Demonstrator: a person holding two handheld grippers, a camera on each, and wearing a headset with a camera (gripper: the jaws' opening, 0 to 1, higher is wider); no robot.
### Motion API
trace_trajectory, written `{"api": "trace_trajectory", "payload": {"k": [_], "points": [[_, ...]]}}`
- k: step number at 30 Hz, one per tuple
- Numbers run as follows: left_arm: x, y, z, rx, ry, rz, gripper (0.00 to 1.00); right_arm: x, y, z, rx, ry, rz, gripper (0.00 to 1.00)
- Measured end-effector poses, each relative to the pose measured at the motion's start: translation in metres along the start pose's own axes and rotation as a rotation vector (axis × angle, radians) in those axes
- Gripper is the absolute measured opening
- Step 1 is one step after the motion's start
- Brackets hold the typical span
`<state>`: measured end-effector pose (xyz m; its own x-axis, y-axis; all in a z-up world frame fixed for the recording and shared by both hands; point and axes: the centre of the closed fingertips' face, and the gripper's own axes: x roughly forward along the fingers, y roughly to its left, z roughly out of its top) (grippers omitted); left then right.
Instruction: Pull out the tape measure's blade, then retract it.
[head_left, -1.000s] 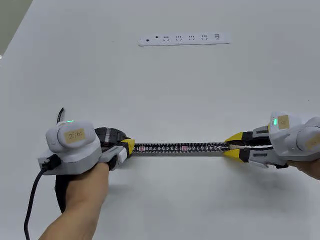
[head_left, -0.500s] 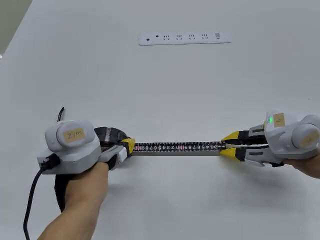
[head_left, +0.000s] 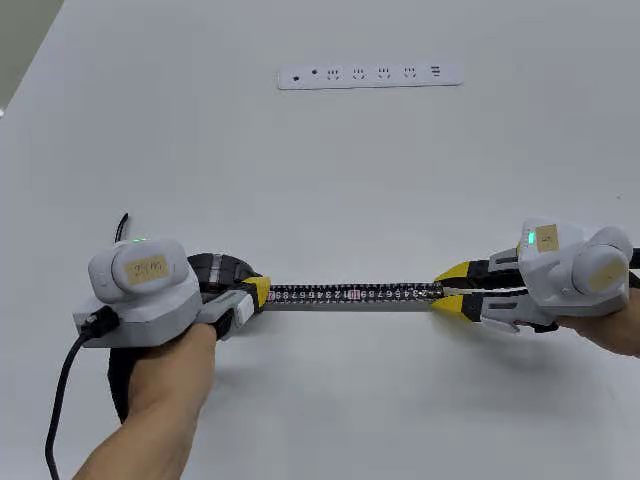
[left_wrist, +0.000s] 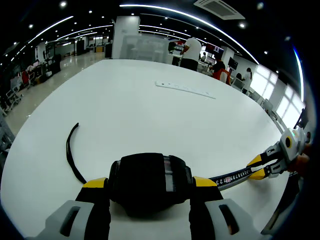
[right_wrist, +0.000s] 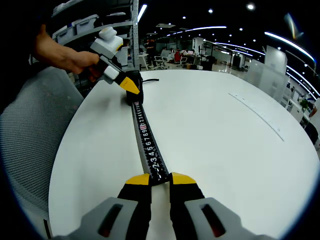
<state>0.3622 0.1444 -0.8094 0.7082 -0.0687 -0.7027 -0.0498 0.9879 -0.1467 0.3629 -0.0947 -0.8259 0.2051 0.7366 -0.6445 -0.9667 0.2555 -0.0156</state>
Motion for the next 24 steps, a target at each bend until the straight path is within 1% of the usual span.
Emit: {"api": "trace_trajectory", "payload": {"k": [13,24], "points": [[0.0,0.0,0.001,0.003,0.003,-0.002,0.6,0.008,0.0,0.002,0.001,-0.005,0.006,0.11],[0.0,0.001,0.001,-0.001,0.005,-0.005,0.61,0.017,0.003,0.011,-0.004,-0.012,0.013,0.11]]}}
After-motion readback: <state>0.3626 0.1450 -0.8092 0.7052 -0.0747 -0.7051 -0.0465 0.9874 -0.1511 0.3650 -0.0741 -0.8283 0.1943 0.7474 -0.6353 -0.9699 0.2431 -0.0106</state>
